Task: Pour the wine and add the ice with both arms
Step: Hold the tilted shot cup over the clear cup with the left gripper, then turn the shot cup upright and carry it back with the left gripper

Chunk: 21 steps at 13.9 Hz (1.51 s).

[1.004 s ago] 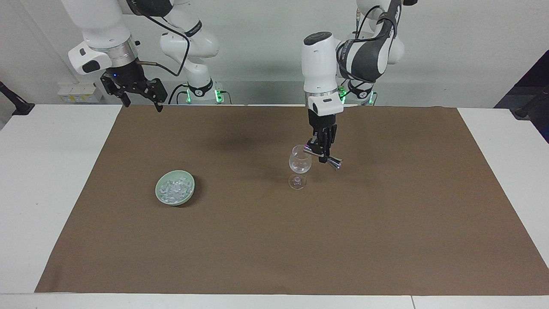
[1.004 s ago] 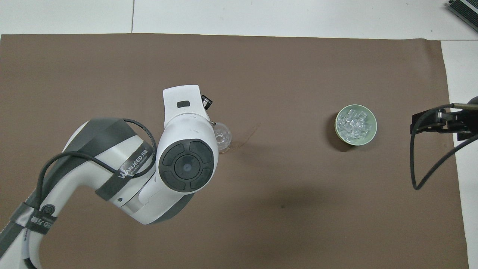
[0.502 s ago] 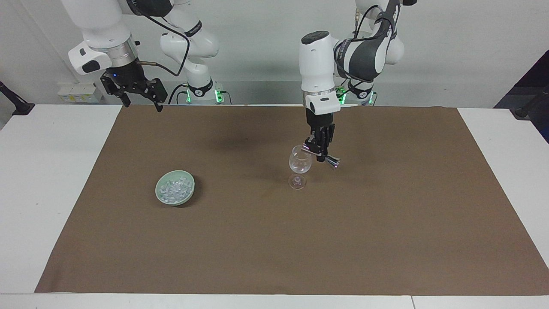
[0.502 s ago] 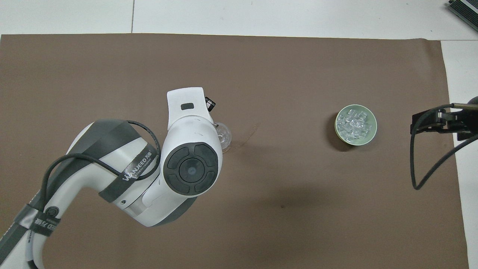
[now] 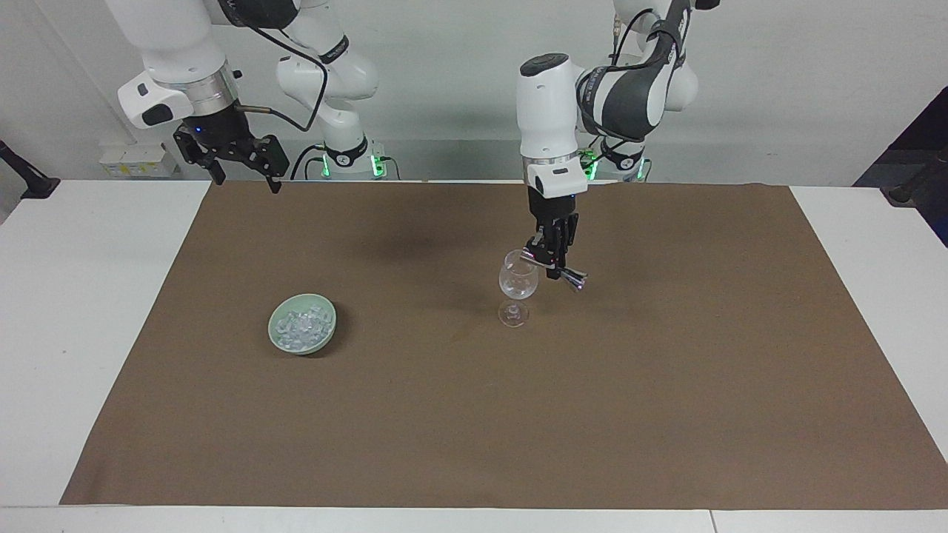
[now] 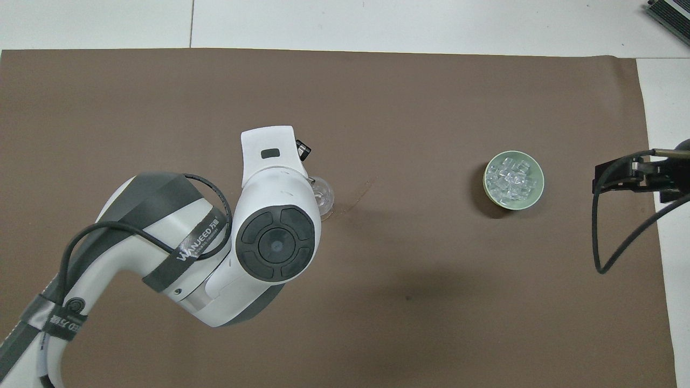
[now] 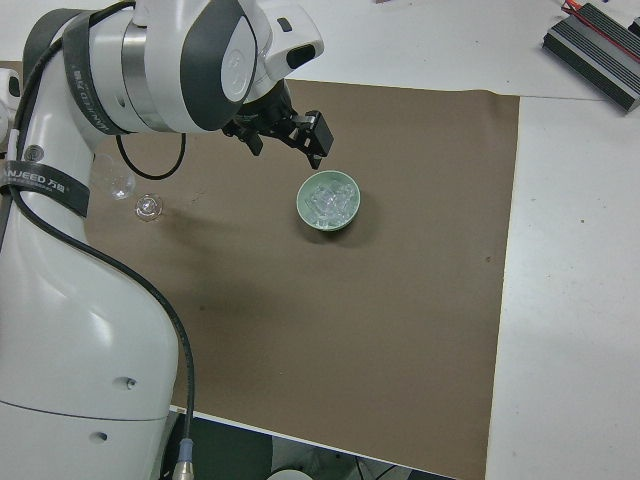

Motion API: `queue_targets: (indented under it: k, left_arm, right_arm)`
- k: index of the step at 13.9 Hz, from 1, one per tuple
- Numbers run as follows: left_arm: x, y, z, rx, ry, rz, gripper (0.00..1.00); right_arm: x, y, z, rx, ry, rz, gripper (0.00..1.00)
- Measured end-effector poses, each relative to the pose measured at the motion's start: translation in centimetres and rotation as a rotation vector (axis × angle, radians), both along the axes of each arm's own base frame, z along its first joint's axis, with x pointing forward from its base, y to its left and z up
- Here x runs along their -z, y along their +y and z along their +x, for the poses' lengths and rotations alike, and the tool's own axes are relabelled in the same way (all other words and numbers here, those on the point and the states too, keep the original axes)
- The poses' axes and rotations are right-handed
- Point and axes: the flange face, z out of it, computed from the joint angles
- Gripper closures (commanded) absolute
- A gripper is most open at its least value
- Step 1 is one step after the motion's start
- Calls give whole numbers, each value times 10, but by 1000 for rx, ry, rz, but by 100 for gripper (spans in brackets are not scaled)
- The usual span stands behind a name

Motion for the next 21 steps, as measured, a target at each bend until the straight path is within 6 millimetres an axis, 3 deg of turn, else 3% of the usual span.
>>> queue_targets:
  k: [8,12,16,21]
  left_arm:
    - [-2,2,2,-21,10,-23,100]
    - [-11,13,11,-103,108,-181,100]
    - [-12,56,37,-187,237,-362,100]
    - [-12,139,73,-274,373,-646,100]
  right_arm:
    - [0,0,0,0,0,0,0]
    - [0,0,0,0,0,0,0]
    - [0,0,0,0,0,0,0]
    - [0,0,0,0,0,0,0]
